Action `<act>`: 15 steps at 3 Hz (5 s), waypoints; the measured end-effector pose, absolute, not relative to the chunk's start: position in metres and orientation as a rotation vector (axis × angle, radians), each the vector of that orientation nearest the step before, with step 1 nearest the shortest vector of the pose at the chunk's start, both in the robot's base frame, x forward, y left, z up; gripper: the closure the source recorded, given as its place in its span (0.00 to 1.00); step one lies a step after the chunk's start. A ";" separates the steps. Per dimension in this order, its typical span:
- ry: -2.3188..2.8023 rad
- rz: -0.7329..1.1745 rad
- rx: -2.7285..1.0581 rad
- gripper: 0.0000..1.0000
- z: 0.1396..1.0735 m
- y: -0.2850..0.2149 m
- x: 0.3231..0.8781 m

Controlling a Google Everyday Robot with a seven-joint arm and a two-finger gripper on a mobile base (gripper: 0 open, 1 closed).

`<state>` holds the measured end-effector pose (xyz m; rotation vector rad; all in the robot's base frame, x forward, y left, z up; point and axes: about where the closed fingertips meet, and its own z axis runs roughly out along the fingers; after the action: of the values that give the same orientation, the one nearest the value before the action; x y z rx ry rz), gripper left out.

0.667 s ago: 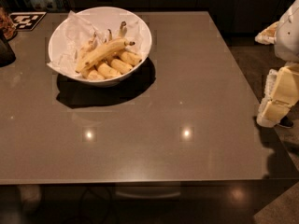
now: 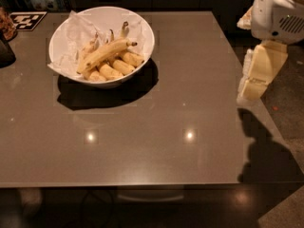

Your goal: Pick banana from white bowl

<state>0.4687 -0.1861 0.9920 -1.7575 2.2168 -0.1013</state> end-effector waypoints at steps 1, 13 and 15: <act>2.169 -0.095 -1.819 0.00 1.007 -0.155 0.503; 1.667 0.015 -2.199 0.25 0.962 0.106 0.709; 1.757 0.025 -2.242 0.35 0.922 0.095 0.717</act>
Offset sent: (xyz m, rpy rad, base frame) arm 0.0239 0.0207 0.0081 -0.0167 0.0276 0.0387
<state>0.7174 0.0954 0.9223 -2.2419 1.7567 0.0247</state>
